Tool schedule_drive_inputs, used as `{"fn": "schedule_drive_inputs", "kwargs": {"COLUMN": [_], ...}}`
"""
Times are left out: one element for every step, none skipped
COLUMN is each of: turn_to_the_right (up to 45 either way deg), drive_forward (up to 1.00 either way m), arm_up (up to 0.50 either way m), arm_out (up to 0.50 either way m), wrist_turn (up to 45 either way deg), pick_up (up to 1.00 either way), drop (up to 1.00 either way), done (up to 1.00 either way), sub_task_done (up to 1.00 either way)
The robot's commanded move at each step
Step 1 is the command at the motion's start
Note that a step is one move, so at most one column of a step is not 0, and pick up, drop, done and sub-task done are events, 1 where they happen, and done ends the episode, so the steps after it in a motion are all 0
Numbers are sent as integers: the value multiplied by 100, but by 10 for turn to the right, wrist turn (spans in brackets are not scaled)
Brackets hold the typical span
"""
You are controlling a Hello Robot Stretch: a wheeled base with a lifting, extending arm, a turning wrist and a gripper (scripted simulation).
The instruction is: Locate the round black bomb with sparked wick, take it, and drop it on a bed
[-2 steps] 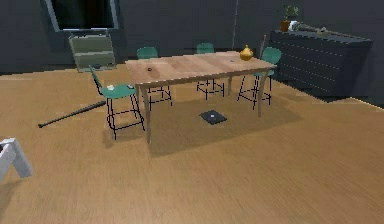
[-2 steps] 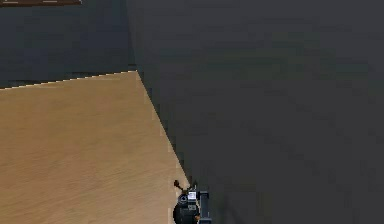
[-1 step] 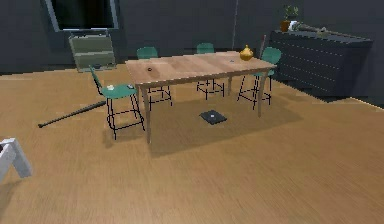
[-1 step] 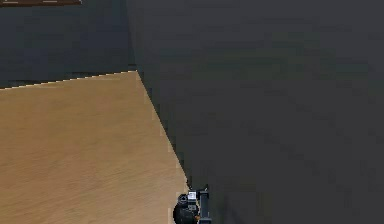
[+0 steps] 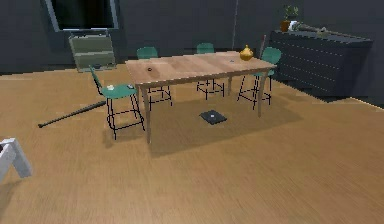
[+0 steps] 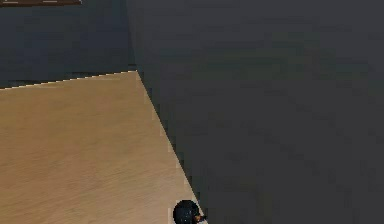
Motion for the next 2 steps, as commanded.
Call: {"fn": "schedule_drive_inputs", "kwargs": {"turn_to_the_right": [0,0], "drive_forward": [0,0], "arm_up": [0,10], "arm_out": [0,0], "wrist_turn": [0,0], "pick_up": [100,0], "drop": [0,0], "done": [0,0], "sub_task_done": [0,0]}}
